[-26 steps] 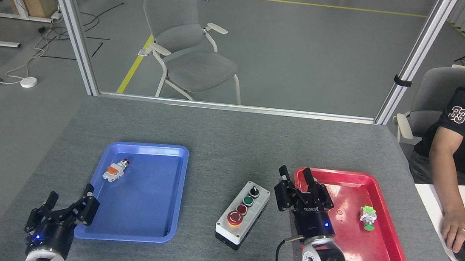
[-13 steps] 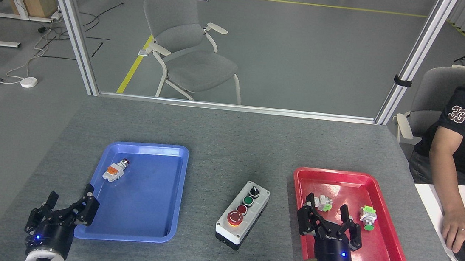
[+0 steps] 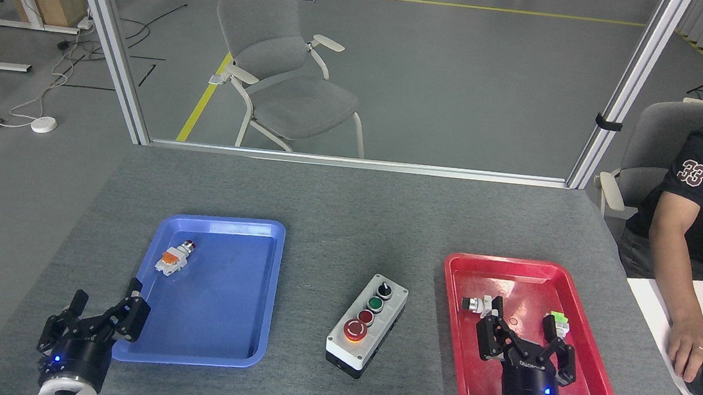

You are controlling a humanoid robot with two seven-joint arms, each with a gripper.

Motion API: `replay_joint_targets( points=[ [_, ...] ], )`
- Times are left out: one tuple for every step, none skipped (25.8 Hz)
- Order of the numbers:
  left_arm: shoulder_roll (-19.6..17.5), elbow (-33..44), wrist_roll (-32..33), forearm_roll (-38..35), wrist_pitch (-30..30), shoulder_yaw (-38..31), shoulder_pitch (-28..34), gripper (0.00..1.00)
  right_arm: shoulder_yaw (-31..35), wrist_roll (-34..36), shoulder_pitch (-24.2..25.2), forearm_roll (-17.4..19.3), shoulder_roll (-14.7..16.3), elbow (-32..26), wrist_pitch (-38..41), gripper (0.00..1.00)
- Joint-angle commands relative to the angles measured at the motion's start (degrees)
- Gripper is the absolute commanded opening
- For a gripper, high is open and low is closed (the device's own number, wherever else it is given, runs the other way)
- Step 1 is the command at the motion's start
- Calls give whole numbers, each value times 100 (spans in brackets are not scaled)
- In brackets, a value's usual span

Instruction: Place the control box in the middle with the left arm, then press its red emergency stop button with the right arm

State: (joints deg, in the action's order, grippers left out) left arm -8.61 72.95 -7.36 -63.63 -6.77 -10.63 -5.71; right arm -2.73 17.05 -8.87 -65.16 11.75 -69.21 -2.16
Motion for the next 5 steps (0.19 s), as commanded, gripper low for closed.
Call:
replay_joint_targets(
  points=[
    [0,0,-2,0,0,0,0,99,10,9,8,3,21,4,-12,98],
    [0,0,-2,0,0,0,0,99,10,9,0,12,29,4,-12,98],
    [0,8,-2,0,0,0,0,99,10,17,0,3,29,4,-12,98],
    [0,0,-2,0,0,0,0,99,19,17,8,-6,29,4,-21,99],
    [0,0,-2,0,0,0,0,99,19,17,8,-15,65,4,-12,98]
  ],
)
